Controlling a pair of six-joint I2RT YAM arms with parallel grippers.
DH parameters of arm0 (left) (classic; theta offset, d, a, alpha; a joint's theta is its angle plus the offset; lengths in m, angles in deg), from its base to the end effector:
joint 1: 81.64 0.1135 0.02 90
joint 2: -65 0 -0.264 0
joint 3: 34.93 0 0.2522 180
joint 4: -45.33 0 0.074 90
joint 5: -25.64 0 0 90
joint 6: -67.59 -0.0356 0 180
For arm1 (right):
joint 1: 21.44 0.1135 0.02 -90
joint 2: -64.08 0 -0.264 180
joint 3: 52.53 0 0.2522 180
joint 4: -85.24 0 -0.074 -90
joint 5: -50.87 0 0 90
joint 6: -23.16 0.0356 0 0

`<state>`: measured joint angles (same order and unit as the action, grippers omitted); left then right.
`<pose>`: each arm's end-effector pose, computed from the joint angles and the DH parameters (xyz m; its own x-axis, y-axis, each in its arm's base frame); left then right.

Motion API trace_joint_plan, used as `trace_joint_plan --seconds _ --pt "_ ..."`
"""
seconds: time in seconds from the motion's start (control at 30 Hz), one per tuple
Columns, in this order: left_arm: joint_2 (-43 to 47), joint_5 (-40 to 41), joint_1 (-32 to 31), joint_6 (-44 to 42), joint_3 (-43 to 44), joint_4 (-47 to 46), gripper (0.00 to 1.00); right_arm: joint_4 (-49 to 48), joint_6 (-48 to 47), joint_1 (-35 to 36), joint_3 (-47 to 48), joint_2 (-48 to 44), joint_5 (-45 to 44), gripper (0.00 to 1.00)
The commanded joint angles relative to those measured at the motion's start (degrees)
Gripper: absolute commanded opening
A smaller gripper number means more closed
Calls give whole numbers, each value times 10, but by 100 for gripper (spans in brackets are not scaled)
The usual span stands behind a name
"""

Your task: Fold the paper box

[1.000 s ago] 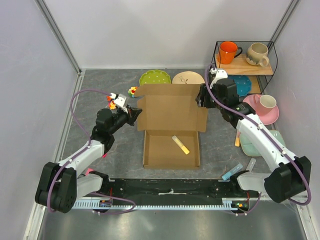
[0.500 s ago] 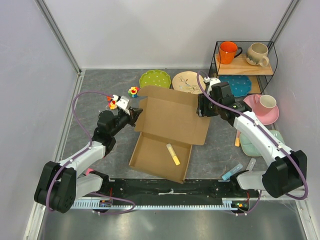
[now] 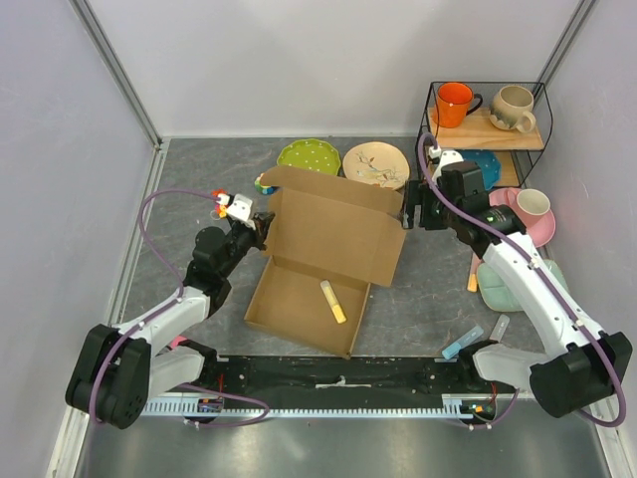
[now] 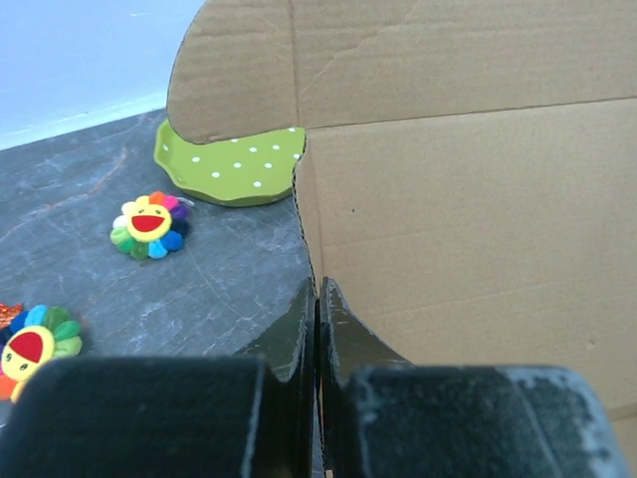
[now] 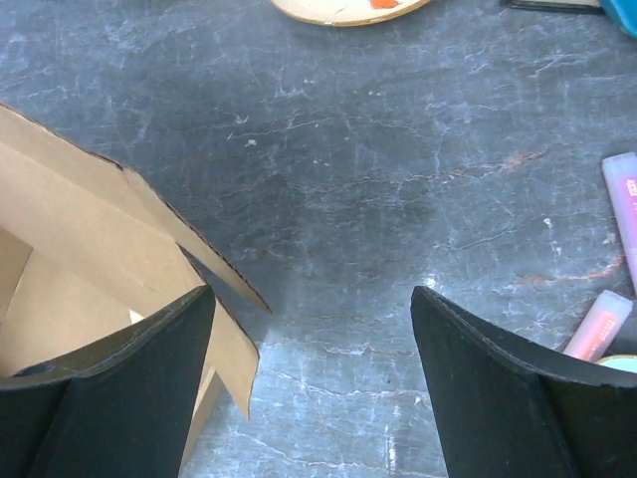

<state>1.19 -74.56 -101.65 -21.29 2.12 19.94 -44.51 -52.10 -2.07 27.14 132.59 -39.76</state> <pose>0.2212 -0.0873 0.2342 -0.0323 -0.0087 -0.9994 0.5026 0.8642 -0.0238 0.2414 0.0845 0.3389 -0.6576 0.0385 -0.7524 -0.1616 0.9682 0.1908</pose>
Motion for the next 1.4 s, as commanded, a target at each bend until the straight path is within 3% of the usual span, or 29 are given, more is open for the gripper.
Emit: trace_joint_plan --seconds 0.0,0.2,0.47,0.9,1.37 --pt "8 60 -1 -24 -18 -107 2 3 6 -3 2 -6 55 88" --pt "-16 126 -7 12 -24 -156 2 -21 13 -3 -37 -30 100 88" --pt "-54 147 -35 22 -22 -192 2 -91 25 -2 -79 -44 187 89" --pt "-65 143 -47 21 -31 -214 2 -103 -13 2 -68 55 178 82" --pt "-69 146 -47 21 -31 -219 2 -104 -23 28 -85 85 164 39"
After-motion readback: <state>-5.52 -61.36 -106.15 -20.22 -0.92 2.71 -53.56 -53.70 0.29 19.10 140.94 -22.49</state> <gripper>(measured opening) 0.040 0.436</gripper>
